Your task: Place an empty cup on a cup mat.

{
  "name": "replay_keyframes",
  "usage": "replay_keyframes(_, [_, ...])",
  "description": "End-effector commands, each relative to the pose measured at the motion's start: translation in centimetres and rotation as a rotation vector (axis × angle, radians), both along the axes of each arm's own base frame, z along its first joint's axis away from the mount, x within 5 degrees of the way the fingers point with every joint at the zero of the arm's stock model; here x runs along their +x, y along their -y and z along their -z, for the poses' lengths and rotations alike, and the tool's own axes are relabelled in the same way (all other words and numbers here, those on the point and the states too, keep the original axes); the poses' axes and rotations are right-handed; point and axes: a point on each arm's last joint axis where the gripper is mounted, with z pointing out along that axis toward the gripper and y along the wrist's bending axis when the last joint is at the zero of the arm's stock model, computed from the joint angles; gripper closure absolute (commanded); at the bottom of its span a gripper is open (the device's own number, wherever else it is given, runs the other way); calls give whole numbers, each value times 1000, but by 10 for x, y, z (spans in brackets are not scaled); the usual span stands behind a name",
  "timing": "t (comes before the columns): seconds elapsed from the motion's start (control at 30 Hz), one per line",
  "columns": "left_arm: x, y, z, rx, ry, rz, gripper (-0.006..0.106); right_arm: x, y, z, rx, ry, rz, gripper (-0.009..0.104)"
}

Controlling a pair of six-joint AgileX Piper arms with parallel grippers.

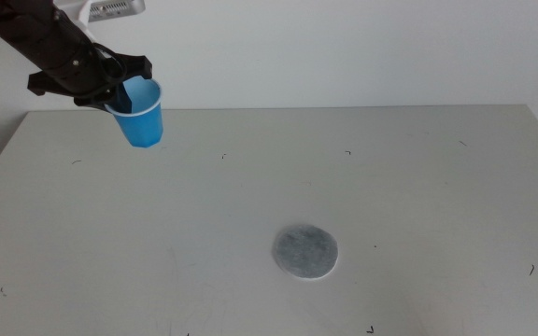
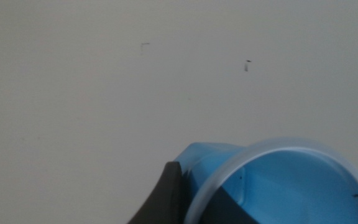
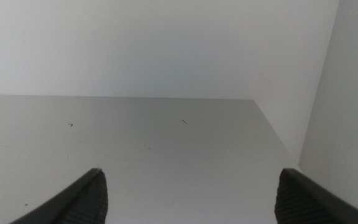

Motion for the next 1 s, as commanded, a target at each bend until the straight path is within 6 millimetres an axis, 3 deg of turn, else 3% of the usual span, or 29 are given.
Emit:
replay_keyframes(0.0, [-31, 13, -47, -41, 113, -2, 100, -2, 0, -11, -23, 108, -2, 1])
replay_keyframes(0.2, [-78, 47, -66, -60, 130, 51, 100, -2, 0, -11, -23, 108, -2, 1])
replay_keyframes(0.47, [-97, 118, -56, -79, 114, 208, 100, -2, 0, -11, -23, 108, -2, 1])
replay_keyframes(0.73, [-95, 180, -9, -63, 55, 335, 100, -2, 0, -11, -23, 108, -2, 1])
replay_keyframes(0.97, [-86, 212, 34, -48, 24, 374, 100, -2, 0, -11, -23, 108, -2, 1])
